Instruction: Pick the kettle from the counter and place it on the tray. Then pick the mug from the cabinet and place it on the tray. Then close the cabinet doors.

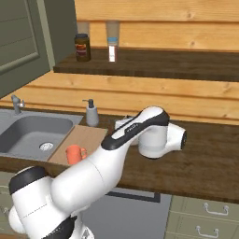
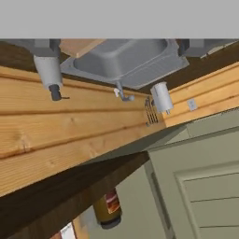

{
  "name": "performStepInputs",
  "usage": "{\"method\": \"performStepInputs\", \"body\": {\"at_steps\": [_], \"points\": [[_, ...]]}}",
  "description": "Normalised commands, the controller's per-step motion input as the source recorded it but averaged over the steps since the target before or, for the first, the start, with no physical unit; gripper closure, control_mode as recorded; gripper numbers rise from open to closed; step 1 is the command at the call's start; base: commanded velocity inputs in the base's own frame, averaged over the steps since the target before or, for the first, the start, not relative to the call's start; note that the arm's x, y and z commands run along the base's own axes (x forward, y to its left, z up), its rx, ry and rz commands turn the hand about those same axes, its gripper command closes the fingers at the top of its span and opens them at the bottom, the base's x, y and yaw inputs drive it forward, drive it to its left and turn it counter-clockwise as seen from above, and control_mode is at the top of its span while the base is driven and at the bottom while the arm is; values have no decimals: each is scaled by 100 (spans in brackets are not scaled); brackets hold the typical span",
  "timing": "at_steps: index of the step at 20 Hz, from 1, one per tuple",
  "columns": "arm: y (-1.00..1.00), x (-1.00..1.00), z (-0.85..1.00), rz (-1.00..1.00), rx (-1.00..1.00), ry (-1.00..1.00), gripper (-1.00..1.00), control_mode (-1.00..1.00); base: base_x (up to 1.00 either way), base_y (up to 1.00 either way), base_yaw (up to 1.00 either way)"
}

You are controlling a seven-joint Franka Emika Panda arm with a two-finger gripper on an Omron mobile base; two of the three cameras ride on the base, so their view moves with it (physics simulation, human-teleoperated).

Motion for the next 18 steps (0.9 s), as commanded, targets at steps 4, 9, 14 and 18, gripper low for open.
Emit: {"method": "performStepInputs", "body": {"at_steps": [4,9,14,18], "points": [[-44,36,-28,-4,-1,13,-100,-100,0,0,0],[-41,38,-28,-3,0,11,-100,-100,0,0,0],[-30,35,-31,-1,0,9,-100,-100,0,0,0],[-15,35,-31,0,0,8,-100,-100,0,0,0]]}}
